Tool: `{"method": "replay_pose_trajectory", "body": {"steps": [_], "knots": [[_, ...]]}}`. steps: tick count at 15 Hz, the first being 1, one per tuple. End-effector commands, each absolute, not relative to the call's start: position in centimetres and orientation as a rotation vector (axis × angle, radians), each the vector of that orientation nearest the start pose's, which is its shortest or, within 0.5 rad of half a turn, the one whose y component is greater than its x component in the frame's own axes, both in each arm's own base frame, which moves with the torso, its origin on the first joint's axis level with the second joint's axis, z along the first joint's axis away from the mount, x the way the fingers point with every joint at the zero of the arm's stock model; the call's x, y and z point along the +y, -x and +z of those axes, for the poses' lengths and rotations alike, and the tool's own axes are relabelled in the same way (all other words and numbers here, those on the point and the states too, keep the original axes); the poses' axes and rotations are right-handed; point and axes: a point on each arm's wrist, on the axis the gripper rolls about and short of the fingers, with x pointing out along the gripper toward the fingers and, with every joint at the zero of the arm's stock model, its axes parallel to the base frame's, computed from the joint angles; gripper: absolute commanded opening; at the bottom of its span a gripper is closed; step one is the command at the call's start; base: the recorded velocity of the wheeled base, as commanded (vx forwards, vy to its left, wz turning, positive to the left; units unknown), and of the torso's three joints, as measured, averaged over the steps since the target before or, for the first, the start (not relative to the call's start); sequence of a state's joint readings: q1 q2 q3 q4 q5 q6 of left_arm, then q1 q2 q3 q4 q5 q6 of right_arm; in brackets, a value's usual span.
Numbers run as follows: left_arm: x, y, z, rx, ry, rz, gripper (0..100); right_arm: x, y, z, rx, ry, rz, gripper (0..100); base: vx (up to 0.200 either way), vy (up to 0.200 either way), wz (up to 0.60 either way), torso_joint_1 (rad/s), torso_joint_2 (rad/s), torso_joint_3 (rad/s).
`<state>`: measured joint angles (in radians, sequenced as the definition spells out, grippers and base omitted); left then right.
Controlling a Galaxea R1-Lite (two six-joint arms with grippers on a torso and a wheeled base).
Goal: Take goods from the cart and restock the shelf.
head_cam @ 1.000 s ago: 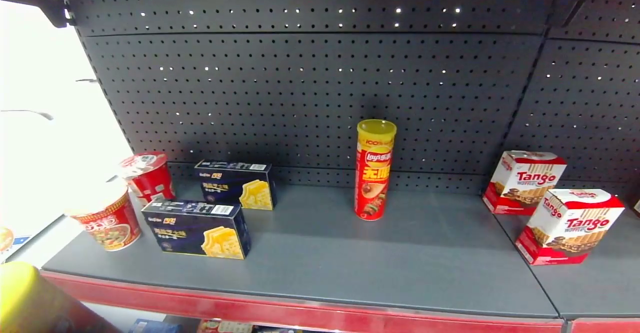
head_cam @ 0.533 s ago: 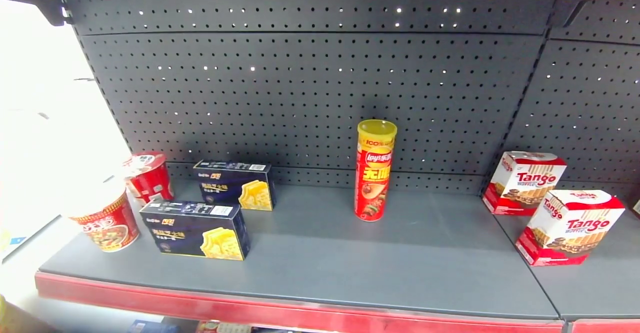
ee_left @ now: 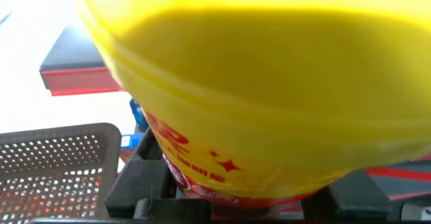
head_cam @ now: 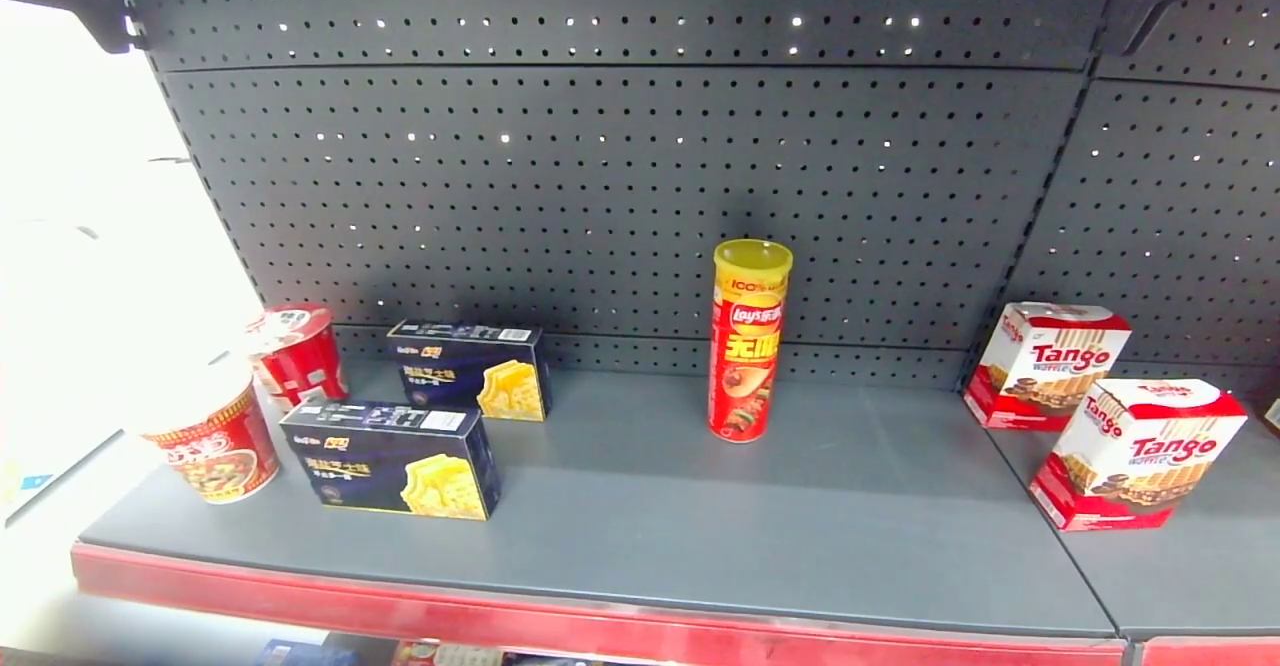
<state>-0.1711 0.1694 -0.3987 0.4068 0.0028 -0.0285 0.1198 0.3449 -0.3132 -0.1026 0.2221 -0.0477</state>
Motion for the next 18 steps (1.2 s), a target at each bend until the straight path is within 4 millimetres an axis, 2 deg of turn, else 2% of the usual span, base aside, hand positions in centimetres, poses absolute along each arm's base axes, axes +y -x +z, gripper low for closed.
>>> {"method": "replay_pose_trajectory", "body": {"steps": [1, 4, 7, 9, 11, 12, 14, 16, 18], "knots": [[0.8, 4.6, 14.6, 0.148, 0.015, -0.159, 0, 1.5, -3.3, 21.1, -0.021, 0.033, 0.527, 100, 0.000, 0.000, 0.00, 0.000, 0.00, 0.000], [0.7, 4.3, 14.5, 0.167, 0.014, -0.158, 0, 2.8, -5.0, 23.0, 0.005, 0.005, 0.683, 100, 0.000, 0.000, 0.00, 0.000, 0.00, 0.000], [0.7, 3.8, 14.6, 0.198, 0.011, -0.161, 0, 4.3, -8.6, 22.7, 0.103, 0.008, 0.678, 100, 0.000, 0.000, 0.00, 0.000, 0.00, 0.000], [0.6, 3.6, 14.6, 0.210, 0.011, -0.160, 0, 6.1, -12.7, 22.7, 0.104, 0.002, 0.699, 100, 0.000, 0.000, 0.00, 0.000, 0.00, 0.000], [0.6, 3.6, 14.5, 0.215, 0.014, -0.160, 0, 7.4, -15.6, 22.9, 0.090, 0.000, 0.726, 100, 0.000, 0.000, 0.00, 0.000, 0.00, 0.000], [0.6, 3.7, 14.6, 0.215, 0.014, -0.160, 0, 8.3, -17.9, 23.5, 0.066, -0.002, 0.757, 100, 0.000, 0.000, 0.00, 0.000, 0.00, 0.000], [0.6, 3.7, 14.5, 0.217, 0.015, -0.163, 0, 9.1, -20.0, 24.3, 0.056, -0.005, 0.822, 100, 0.000, 0.000, 0.00, 0.000, 0.00, 0.000], [0.6, 3.5, 14.0, 0.237, 0.035, -0.165, 0, 9.8, -23.2, 24.6, 0.090, -0.010, 0.877, 100, 0.000, 0.000, 0.00, 0.000, 0.00, 0.000], [0.6, 3.5, 13.7, 0.244, 0.042, -0.163, 0, 10.0, -24.7, 24.7, 0.110, -0.016, 0.910, 100, 0.000, 0.000, 0.00, 0.000, 0.00, 0.000]]}}
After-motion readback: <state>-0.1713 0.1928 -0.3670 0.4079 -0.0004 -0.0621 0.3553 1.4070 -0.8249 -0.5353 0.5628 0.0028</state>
